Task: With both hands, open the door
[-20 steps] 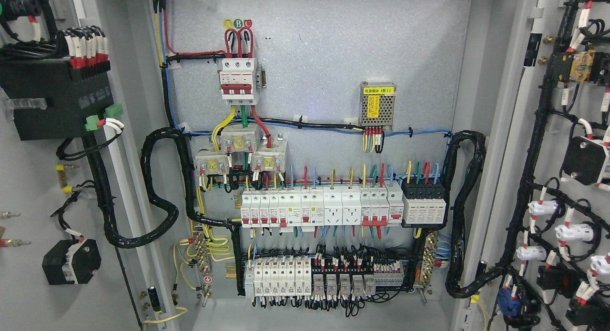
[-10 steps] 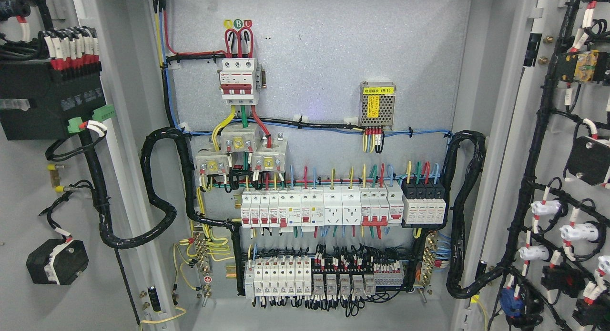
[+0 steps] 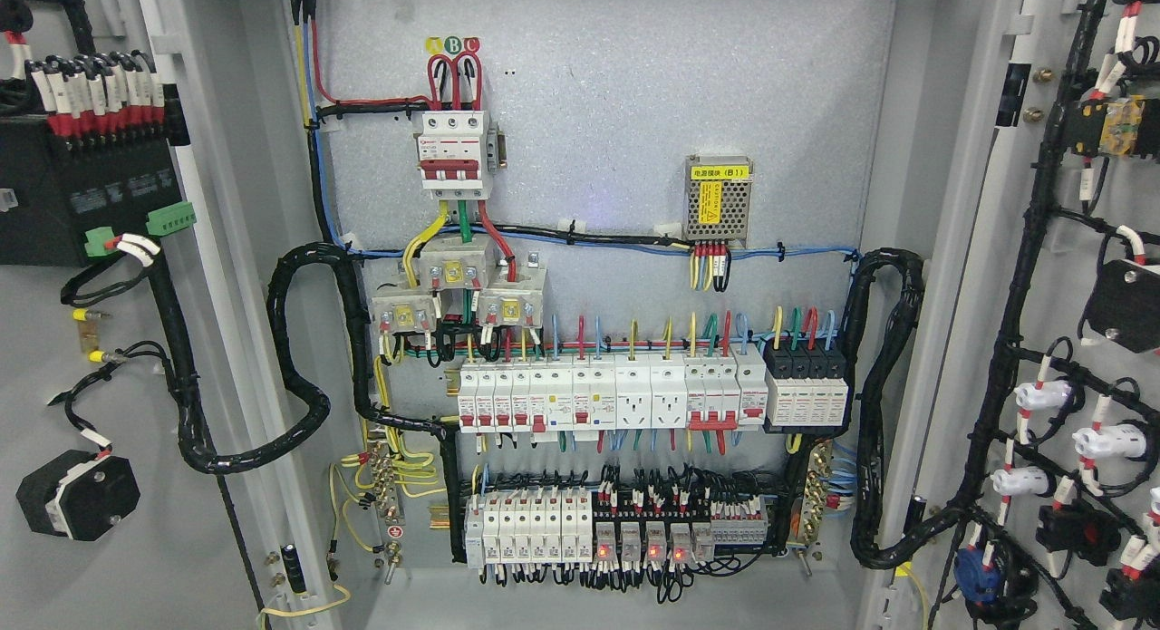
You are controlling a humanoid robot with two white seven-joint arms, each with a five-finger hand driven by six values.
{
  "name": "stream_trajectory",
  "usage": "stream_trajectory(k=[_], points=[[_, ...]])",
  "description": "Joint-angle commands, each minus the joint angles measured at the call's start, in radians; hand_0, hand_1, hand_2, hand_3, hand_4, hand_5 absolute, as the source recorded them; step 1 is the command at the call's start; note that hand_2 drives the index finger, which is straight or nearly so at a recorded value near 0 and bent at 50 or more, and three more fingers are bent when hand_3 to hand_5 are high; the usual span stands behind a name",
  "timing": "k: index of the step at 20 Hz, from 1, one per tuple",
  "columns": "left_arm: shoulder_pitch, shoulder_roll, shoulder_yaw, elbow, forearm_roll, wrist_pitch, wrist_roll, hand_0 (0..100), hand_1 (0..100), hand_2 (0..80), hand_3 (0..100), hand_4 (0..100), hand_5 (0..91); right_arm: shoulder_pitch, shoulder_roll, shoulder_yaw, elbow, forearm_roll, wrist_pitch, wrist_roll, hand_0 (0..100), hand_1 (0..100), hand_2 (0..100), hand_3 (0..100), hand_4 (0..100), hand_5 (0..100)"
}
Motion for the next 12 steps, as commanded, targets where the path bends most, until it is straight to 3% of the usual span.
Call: stream_trajectory(k=[1, 12], points=[[-0.053, 0.134, 0.057, 0.179, 0.049, -0.002, -0.007, 29, 0, 2.9, 3, 3, 0.0, 0.003, -0.034, -0.027, 0.010, -0.010, -0.001, 0.000, 22, 0, 0, 0, 0, 0], [-0.088, 0.175, 0.057, 0.239, 0.049, -0.004, -0.021, 29, 0, 2.9, 3, 3, 0.0, 0.003, -0.035, -0.030, 0.028, -0.010, -0.001, 0.002, 22, 0, 0, 0, 0, 0]])
